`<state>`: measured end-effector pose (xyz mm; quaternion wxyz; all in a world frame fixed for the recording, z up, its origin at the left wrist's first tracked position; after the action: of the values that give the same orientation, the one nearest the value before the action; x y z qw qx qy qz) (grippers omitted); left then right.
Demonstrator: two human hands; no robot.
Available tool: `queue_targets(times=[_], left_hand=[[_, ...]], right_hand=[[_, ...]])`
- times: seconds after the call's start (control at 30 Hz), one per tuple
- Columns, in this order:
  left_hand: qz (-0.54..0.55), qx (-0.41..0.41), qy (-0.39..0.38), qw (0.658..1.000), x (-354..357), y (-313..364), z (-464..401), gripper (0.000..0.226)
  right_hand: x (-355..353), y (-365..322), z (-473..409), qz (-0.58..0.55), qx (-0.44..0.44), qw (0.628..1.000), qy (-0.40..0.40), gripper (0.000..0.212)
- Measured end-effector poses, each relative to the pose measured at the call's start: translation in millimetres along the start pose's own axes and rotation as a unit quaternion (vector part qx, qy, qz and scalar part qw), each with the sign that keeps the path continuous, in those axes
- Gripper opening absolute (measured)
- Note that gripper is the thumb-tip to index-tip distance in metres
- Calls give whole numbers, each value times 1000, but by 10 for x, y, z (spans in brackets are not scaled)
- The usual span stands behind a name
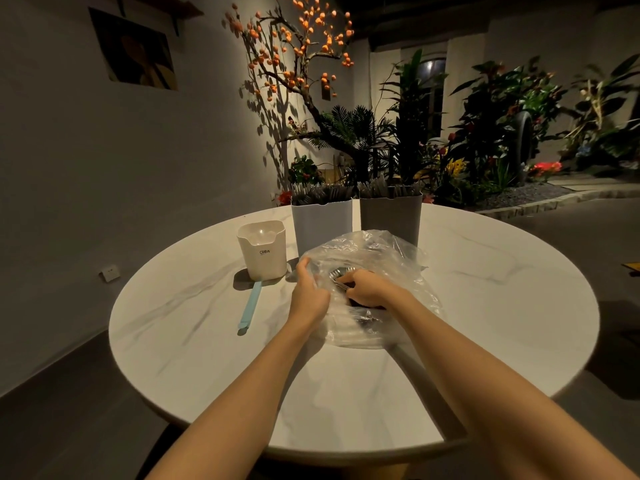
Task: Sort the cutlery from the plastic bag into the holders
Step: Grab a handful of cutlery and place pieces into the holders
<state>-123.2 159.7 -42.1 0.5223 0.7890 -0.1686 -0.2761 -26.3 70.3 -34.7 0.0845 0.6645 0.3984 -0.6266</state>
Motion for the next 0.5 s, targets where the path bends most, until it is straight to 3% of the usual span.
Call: queue_targets(times=[0.2, 0.37, 0.5], left_hand=[[0, 5, -4, 1000, 28, -11, -2, 60], [16, -13, -5, 1000, 73, -28, -9, 57], [9, -16, -15, 1000, 84, -29, -14, 64]], right_hand=[[-72, 14, -9, -24, 27, 998, 57, 27], [61, 2, -86, 127, 77, 988, 36, 70], [80, -83, -149, 135, 90, 986, 30, 76]])
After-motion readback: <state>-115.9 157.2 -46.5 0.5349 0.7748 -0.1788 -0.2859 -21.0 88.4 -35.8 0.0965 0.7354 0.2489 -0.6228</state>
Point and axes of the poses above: each hand's wrist, its own z-axis away from the middle knuckle, its own x-axis out of the palm, y = z × x, the point moved 2 cm from there along -z, towards the middle knuckle, and after that the axes turned 14 degrees about y, right-handed, at the moved point
